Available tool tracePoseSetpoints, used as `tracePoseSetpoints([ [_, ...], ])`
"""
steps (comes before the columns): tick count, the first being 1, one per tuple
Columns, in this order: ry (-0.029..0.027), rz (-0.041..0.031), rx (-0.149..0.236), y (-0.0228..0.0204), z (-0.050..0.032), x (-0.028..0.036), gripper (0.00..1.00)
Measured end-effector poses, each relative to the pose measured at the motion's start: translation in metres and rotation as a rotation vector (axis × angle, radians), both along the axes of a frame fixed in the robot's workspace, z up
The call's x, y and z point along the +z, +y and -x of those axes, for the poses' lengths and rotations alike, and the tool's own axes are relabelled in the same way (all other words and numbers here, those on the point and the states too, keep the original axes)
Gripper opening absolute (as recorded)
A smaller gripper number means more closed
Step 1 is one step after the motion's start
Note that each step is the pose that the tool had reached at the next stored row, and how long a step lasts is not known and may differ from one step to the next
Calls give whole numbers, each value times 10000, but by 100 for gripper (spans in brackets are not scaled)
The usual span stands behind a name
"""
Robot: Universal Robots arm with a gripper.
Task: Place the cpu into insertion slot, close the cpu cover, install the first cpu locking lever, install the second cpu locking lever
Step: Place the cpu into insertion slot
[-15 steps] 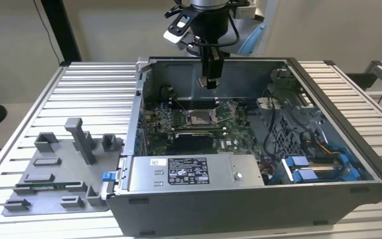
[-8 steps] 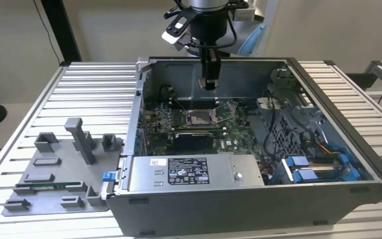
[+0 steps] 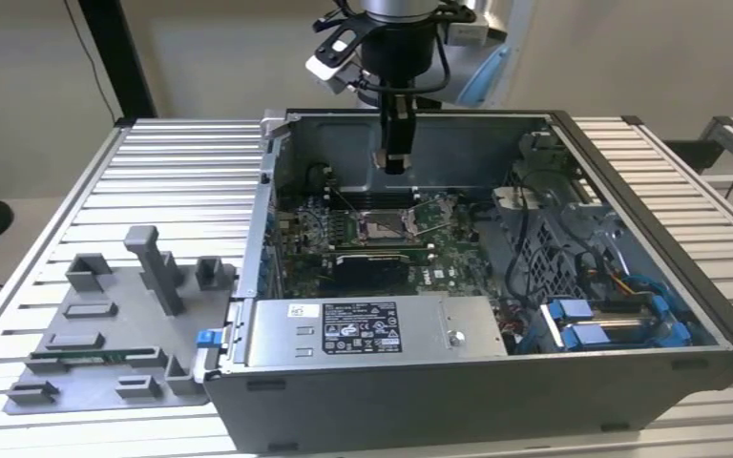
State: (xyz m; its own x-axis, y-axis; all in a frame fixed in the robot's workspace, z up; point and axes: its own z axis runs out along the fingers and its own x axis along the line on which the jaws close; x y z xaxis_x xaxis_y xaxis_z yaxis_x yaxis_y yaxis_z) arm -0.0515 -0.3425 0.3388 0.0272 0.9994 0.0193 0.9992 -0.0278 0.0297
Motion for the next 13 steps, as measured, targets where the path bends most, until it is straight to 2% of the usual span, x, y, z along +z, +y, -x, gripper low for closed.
tracePoseSetpoints([
  [3,501,-10,-66,6,0,1,0],
  [4,557,-16,-69,11,1,-2,0],
  [13,554,-118,10,42,-11,-48,0],
])
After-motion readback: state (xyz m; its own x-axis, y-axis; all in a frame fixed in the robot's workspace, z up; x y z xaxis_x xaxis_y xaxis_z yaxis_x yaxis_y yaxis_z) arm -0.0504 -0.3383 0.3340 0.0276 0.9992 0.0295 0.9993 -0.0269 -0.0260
